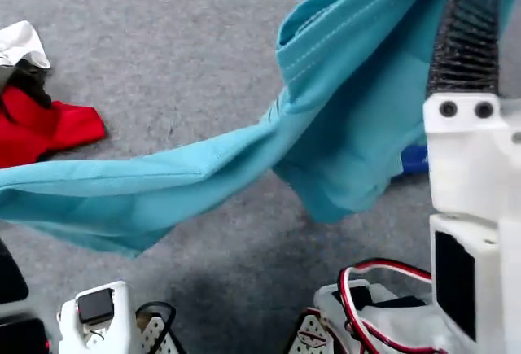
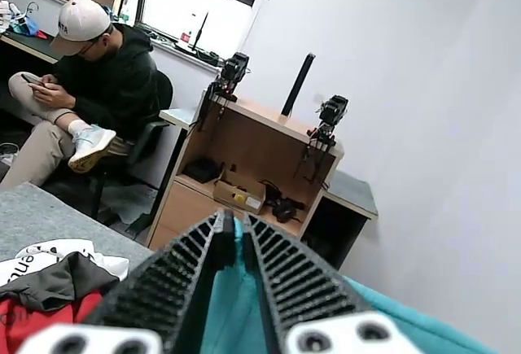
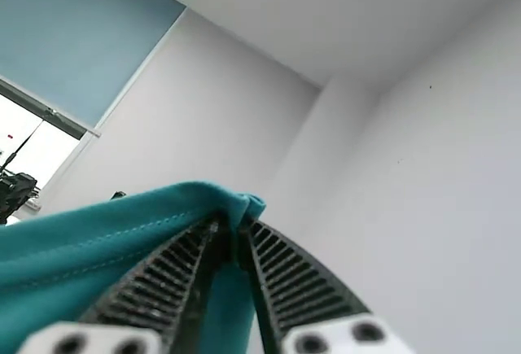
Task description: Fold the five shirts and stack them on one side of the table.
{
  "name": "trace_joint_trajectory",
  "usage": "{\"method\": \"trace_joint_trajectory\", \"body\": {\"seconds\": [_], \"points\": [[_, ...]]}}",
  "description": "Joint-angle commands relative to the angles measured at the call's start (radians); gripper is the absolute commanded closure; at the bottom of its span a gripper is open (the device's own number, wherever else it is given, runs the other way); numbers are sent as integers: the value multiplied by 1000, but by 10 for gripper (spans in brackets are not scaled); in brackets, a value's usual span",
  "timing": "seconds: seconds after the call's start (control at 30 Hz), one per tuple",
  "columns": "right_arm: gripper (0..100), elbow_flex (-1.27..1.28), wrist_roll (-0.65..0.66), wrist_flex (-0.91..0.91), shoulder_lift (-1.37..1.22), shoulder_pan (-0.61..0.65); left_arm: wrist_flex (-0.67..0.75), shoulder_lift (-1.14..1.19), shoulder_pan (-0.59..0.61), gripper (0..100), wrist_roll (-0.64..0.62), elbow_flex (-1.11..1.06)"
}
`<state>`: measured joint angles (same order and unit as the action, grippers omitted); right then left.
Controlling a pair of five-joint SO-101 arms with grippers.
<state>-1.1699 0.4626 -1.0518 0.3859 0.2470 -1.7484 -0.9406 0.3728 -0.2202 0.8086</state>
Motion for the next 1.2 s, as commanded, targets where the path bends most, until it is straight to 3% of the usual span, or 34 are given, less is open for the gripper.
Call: {"method": "trace_joint_trajectory", "body": {"seconds": [0.0, 0.2, 0.37, 0.6, 0.77, 0.93, 1.17], "points": [[994, 2, 12, -29, 2, -1, 0, 44, 11, 981, -6, 3], [994, -1, 12, -34, 5, -1, 77, 73, 14, 981, -5, 5], [994, 7, 12, -58, 28, 4, 161, 70, 103, 981, -5, 0], [995, 85, 6, -170, -42, 1, 91, 79, 121, 981, -8, -6], [995, 214, 5, -133, -114, 1, 140, 79, 120, 981, -8, -201], [995, 363, -3, 23, -237, -25, 407, 79, 120, 981, -12, -629], [995, 496, -43, 272, -493, -28, 1145, 116, 17, 981, 35, -1312]]}}
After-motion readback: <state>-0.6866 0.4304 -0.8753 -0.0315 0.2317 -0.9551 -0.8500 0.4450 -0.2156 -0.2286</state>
